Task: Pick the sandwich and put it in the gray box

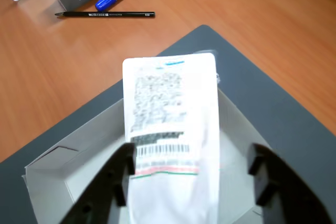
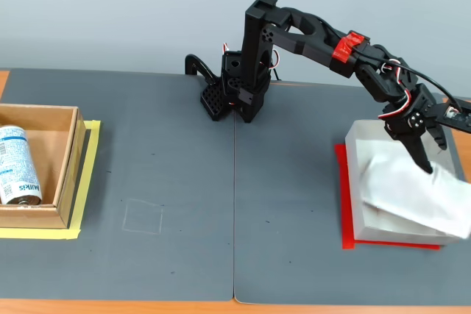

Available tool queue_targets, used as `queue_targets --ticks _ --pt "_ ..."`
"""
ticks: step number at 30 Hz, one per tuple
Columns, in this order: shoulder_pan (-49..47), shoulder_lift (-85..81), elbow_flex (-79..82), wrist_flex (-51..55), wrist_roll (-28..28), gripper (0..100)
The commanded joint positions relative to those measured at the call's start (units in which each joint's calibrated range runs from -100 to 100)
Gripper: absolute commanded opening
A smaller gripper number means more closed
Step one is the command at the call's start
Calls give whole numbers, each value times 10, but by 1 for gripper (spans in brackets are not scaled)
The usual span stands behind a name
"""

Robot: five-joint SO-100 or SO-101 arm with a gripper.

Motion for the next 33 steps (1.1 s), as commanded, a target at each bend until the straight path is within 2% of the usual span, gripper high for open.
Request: queue_targets --ticks 1,8,18,24,33 --pt "-3 -15 -12 1 -1 26" --pt "-2 -19 -12 1 1 24" --pt "23 -61 -12 1 3 2" --pt "70 -108 -10 10 3 2" --pt "173 -207 19 107 -1 2"
